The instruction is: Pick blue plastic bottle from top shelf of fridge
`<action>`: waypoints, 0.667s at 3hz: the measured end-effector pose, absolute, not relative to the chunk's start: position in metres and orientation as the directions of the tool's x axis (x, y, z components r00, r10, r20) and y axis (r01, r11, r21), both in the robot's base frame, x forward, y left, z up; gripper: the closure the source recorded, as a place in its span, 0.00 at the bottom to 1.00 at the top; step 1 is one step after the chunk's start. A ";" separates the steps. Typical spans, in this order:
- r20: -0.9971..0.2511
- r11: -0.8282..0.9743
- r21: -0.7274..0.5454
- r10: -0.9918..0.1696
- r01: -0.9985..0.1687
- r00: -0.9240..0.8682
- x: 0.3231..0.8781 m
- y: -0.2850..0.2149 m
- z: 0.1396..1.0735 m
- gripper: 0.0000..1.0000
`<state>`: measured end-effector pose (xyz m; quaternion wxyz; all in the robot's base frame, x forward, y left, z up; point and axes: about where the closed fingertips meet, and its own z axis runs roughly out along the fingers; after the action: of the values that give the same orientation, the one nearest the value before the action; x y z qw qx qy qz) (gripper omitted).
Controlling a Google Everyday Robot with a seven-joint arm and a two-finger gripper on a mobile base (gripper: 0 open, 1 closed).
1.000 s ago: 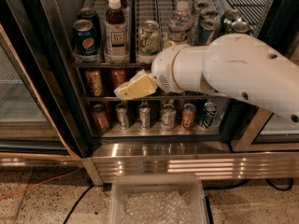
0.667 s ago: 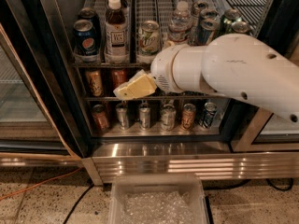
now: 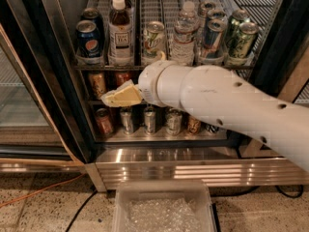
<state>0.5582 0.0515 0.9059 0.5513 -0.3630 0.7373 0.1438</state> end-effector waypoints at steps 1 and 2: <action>-0.943 0.749 -0.167 -0.311 -0.642 -0.118 0.567 0.063 0.899 0.00; -0.966 0.806 -0.141 -0.238 -0.575 -0.097 0.580 0.069 0.902 0.00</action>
Offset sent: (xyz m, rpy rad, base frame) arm 0.0672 0.0398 0.0332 0.2688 -0.2545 -0.3525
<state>0.5800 0.0690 0.9020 0.6112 -0.2792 0.7277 0.1377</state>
